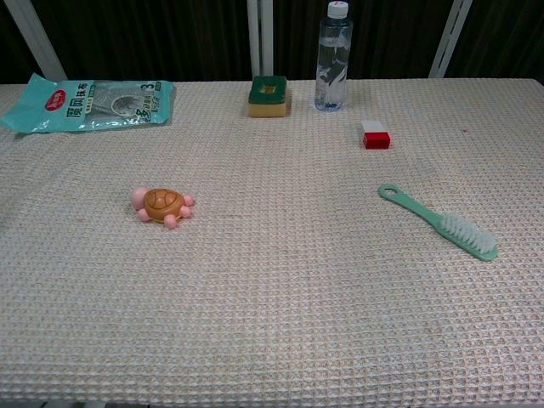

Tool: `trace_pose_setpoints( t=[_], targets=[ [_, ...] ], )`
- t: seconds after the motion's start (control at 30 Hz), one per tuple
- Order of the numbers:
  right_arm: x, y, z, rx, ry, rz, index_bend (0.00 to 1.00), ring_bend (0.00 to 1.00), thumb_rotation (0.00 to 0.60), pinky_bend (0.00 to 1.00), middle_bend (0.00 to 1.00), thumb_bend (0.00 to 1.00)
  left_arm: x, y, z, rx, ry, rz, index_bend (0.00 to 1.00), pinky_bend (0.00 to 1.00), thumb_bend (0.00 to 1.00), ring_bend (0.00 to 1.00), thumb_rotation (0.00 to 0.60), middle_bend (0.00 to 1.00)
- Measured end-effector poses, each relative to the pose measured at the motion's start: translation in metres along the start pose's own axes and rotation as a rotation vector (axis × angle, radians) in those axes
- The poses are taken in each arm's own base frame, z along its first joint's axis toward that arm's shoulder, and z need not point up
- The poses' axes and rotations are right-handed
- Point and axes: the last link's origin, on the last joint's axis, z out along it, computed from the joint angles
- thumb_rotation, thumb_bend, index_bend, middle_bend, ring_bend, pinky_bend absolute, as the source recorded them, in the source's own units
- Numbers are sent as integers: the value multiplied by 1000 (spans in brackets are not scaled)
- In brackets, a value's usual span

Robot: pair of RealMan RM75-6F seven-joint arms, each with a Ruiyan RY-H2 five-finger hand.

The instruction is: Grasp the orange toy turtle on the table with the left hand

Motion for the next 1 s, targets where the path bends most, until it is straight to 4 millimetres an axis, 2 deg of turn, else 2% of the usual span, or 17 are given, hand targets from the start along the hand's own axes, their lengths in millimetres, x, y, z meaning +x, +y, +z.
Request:
trace_pose_setpoints(
  t=[0.27, 0.43, 0.57, 0.77, 1.0],
  targets=[
    [0, -1, 0, 7, 0, 0, 0, 0, 600, 0, 0, 171, 0, 1, -1, -2, 1, 1, 66, 0, 61, 0, 600, 20],
    [1, -1, 2, 9, 6, 1, 0, 0, 600, 0, 0, 172, 2, 3, -1, -10, 9, -8, 74, 0, 147, 0, 600, 20],
    [3, 0, 3, 6, 12, 3, 0, 0, 600, 0, 0, 171, 6, 7, 4, -29, 14, -16, 76, 0, 160, 0, 600, 20],
    [4, -3, 5, 10, 10, -2, 0, 0, 600, 0, 0, 171, 7, 20, 20, -89, -7, -17, 81, 0, 160, 0, 600, 20],
    [3, -4, 6, 13, 4, -5, 0, 0, 600, 0, 0, 172, -1, 55, 58, -218, -56, -17, 85, 5, 161, 0, 600, 22]
  ],
)
